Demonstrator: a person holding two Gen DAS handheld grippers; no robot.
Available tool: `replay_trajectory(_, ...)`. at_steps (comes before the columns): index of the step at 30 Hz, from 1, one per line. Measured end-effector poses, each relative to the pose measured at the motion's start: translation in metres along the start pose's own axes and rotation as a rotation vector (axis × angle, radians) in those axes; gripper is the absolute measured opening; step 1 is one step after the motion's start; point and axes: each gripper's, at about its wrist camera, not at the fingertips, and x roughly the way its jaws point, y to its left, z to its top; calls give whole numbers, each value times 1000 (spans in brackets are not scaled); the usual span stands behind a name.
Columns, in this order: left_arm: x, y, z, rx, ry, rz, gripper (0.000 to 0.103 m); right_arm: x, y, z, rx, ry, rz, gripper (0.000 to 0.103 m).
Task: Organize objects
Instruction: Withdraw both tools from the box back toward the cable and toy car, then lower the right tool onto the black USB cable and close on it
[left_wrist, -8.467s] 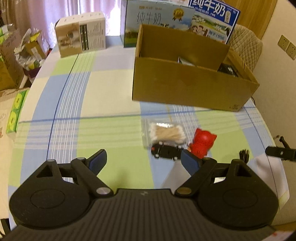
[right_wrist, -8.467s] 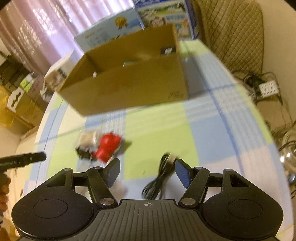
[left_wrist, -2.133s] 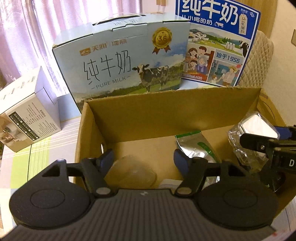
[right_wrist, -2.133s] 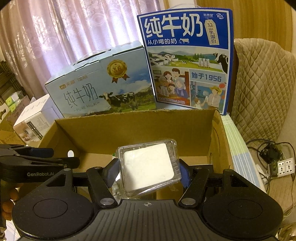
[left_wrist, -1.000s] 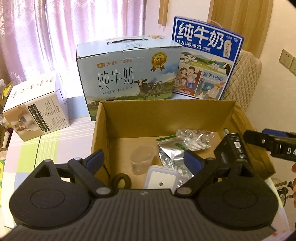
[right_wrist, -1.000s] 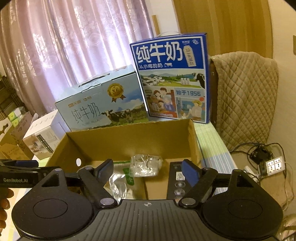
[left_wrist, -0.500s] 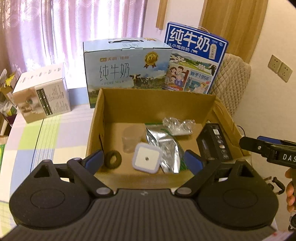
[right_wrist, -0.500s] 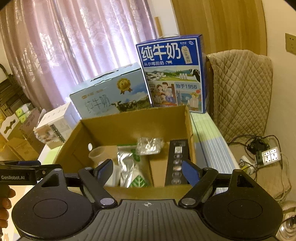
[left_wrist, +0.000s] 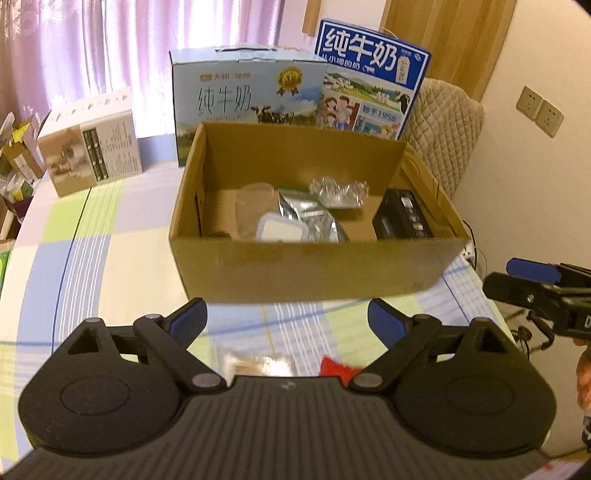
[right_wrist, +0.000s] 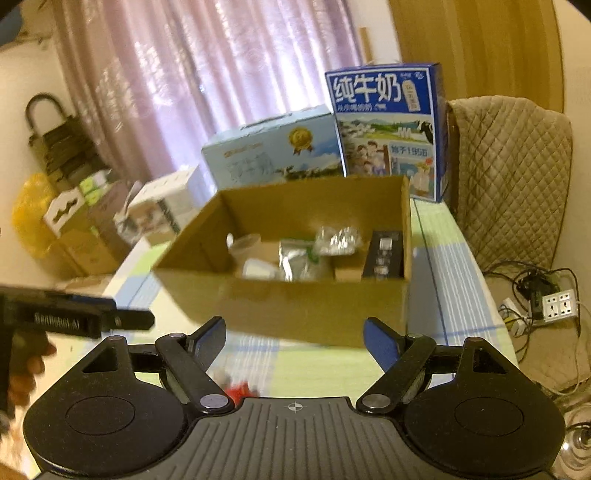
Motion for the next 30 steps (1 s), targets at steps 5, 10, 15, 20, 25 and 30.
replay_trajectory(5, -10, 6, -22, -14, 24, 11, 92, -12, -8, -32, -12, 63, -17, 79)
replay_trajectory(10, -14, 13, -42, -27, 61, 25, 92, -16, -7, -61, -78, 123, 10, 79)
replay_trajectory(15, -14, 16, -59, -37, 101, 34, 92, -10, -1, -84, -200, 194, 51, 79)
replay_trajectory(20, -14, 19, -70, -50, 123, 42, 92, 5, 2, -108, -333, 277, 105, 84)
replay_trajectory(25, -14, 21, -76, -69, 132, 59, 92, 21, 0, -124, -446, 347, 114, 95)
replay_trajectory(30, -16, 23, -83, -101, 143, 89, 92, 39, -5, -130, -516, 369, 144, 97)
